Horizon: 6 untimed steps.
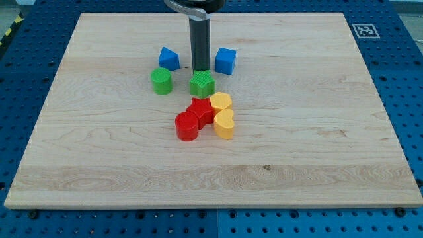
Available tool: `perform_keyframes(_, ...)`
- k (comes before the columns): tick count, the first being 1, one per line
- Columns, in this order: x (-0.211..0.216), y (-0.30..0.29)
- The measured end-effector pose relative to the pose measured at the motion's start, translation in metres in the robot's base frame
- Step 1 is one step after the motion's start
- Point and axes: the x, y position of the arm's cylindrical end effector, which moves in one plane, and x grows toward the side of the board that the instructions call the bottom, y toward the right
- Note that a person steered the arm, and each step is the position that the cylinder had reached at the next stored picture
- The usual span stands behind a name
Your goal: Push the blue cube slightly upwards
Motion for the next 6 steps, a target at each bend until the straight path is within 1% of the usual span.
perform_keyframes(2, -0.019, 0.016)
perform_keyframes(4, 0.005, 0.017)
perform_keyframes(5, 0.005, 0.019)
perform_keyframes(6, -0.009, 0.053)
